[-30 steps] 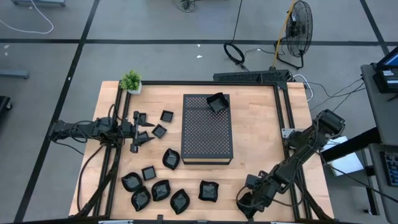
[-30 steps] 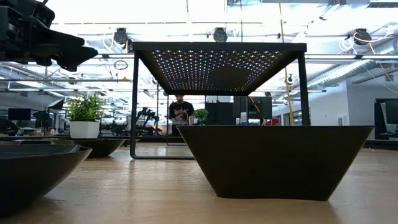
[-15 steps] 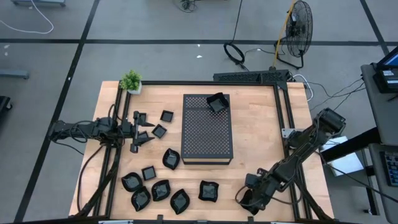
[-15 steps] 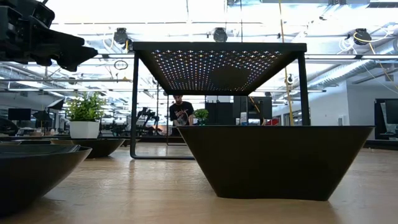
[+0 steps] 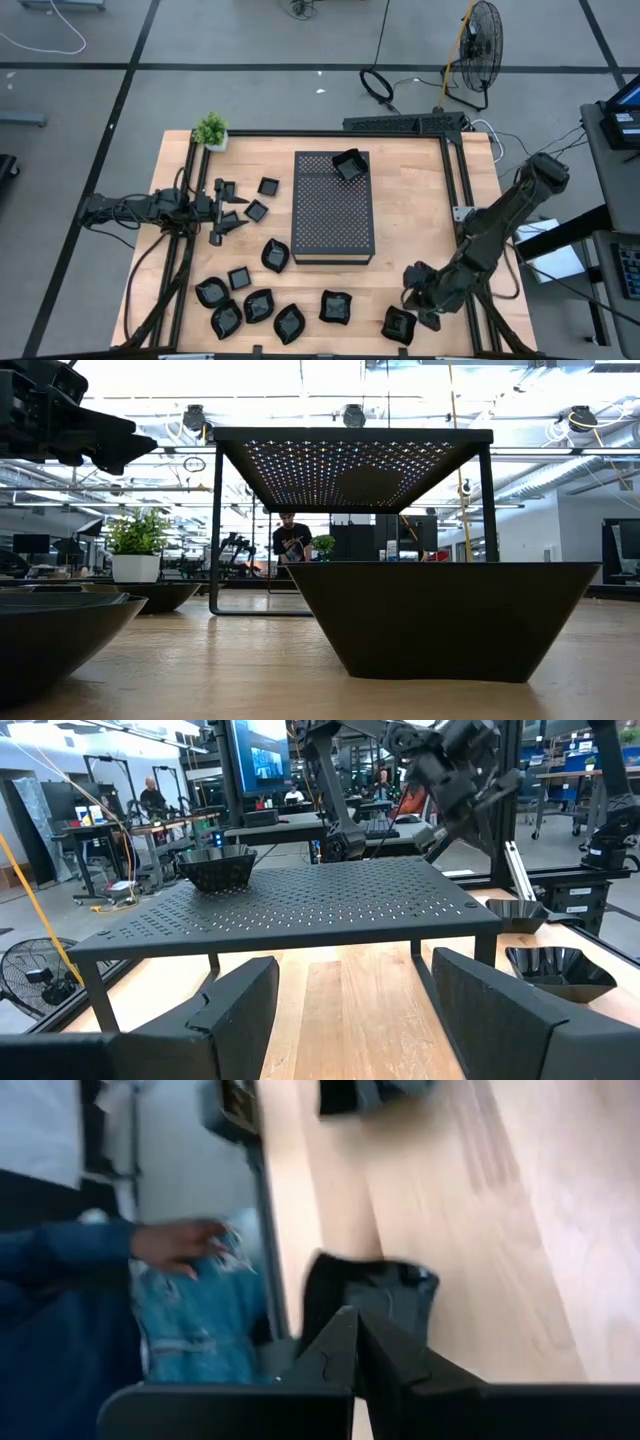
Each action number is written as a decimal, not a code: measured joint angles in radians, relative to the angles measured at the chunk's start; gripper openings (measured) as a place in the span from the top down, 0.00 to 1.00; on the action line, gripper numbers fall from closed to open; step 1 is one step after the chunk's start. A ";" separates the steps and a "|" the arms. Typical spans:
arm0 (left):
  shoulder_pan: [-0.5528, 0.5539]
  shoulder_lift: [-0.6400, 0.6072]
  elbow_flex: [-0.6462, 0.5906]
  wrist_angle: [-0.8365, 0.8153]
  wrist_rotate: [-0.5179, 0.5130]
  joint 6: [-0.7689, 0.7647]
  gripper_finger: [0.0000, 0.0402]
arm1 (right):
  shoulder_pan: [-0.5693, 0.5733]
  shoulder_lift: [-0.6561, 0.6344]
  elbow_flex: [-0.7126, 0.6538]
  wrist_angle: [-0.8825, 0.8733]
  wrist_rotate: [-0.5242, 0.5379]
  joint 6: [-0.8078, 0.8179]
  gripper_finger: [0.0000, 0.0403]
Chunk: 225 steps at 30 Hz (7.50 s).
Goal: Pick & Place Mini shaped plates
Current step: Stack the black distorted square plate on top of the black distorted square plates on the shelf, then put the black square plate on the shelf
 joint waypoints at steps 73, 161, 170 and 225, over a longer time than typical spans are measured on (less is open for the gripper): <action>0.000 0.000 0.000 0.000 0.000 0.000 0.33 | -0.312 -0.129 0.027 0.267 0.078 -0.365 1.00; 0.000 0.000 0.000 0.000 0.000 0.001 0.33 | -0.870 -0.736 -0.308 0.362 -0.203 -1.015 0.81; 0.000 0.000 0.000 0.159 0.000 0.029 0.33 | -0.870 -0.854 -0.581 0.674 -0.207 -1.011 0.81; 0.640 1.126 0.440 -0.249 -0.015 -0.799 0.33 | -0.871 -0.849 -0.798 0.883 0.029 -1.036 0.81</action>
